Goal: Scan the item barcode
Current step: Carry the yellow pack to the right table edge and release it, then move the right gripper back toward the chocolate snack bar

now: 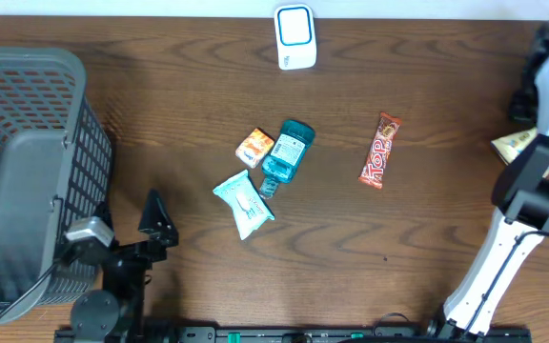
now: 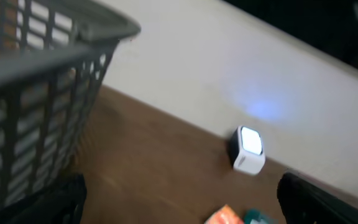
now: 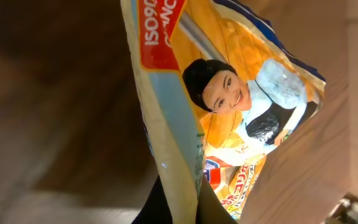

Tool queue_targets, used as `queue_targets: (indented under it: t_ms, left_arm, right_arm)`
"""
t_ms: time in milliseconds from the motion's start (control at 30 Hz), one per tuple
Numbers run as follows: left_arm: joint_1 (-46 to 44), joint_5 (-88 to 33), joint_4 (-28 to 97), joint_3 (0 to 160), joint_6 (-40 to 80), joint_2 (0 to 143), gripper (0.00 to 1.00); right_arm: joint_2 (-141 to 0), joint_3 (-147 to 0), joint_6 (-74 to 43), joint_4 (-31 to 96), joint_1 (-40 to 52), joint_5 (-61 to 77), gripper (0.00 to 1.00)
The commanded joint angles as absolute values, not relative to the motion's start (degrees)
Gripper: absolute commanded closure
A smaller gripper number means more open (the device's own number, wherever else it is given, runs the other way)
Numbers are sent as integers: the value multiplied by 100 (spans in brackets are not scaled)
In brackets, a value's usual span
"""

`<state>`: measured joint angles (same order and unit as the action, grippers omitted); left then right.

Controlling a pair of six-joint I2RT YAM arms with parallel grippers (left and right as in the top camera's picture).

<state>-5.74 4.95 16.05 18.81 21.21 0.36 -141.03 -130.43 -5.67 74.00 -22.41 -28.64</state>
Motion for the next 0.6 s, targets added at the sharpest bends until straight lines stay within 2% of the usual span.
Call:
queue_targets:
  t_ms: [0, 33, 300, 567]
  left_arm:
    - [-587, 362, 1573, 1660, 2152, 27, 2]
    - [-587, 364, 1573, 1621, 2152, 27, 2]
    - [-587, 364, 1669, 1590, 2150, 30, 2]
    - [-587, 362, 1918, 1590, 2152, 27, 2]
  right_arm:
    - [-13902, -13115, -727, 7478, -2486, -2462, 64]
    - [-13885, -13115, -725, 7498, -2558, -2231, 1]
    - [-13113, -13115, -703, 7660, -2727, -1020, 1]
    - [-11703, -13115, -1125, 7854, -2410, 1083, 1]
